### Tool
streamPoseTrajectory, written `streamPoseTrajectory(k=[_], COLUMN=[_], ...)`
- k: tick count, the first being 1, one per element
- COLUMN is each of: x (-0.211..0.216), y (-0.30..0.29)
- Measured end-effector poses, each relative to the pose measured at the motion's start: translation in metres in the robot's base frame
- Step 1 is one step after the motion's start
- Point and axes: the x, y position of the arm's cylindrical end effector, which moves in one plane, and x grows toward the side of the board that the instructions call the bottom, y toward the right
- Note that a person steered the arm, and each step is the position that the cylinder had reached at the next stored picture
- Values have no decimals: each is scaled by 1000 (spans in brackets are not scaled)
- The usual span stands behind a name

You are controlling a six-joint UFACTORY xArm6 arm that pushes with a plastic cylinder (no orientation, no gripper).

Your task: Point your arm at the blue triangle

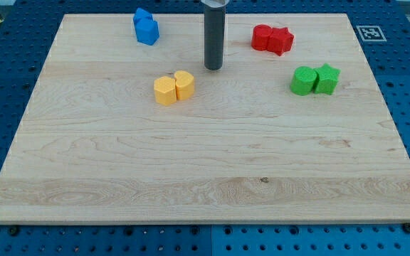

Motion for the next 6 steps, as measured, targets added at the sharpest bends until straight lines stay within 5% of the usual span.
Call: streamPoseTrajectory(k=[2,5,6], x=[-20,-144,-150], y=[-20,-72,-85])
